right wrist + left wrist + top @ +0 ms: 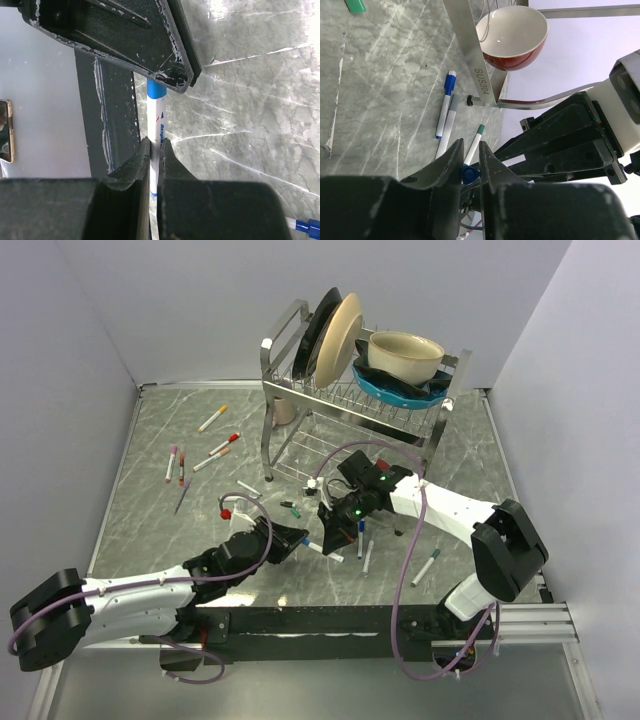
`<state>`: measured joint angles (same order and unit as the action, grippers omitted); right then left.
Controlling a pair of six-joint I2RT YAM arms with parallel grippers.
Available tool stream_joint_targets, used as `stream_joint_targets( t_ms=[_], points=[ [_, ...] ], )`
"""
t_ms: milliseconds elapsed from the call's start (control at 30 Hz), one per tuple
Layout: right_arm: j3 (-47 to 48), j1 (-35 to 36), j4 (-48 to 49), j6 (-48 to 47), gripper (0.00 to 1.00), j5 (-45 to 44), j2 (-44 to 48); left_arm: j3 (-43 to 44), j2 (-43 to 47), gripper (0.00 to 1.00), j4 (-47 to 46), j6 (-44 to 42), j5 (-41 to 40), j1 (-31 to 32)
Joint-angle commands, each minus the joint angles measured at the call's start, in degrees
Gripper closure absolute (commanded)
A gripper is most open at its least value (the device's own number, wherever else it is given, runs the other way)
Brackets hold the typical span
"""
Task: Open the pen caps
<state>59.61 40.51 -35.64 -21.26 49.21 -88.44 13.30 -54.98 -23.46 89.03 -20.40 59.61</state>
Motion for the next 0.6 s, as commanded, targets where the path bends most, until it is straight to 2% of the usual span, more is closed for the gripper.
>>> stream_joint_targets(
  t_ms=[0,233,333,400,500,567],
  points=[
    [2.08,-0.17,0.57,0.51,1.0,0.45,-0.41,2.26,-0.21,0.78,-2.55,-1.05,-0.96,0.59],
    [1.91,-0.35,1.1,1.22,1.0,0.01,-0.41,3.31,-1.79,0.67,-2.29,-3.07,0.45,0.59],
    [1.82,-0.52,1.18,1.3,1.0,0.01,-0.41,4.01,-2.67,0.68,-2.02,-3.69,0.63,0.85],
    [1.82,-0.61,1.18,1.39,1.0,0.01,-0.41,4.19,-2.94,0.7,-1.94,-3.87,0.45,1.03],
    [1.82,-0.7,1.27,1.48,1.0,0.01,-0.68,4.63,-3.2,0.81,-1.94,-4.31,0.54,1.03],
    [1.82,-0.7,1.36,1.66,1.0,-0.25,-0.76,4.63,-3.2,0.93,-2.11,-4.66,0.63,1.12]
  ],
)
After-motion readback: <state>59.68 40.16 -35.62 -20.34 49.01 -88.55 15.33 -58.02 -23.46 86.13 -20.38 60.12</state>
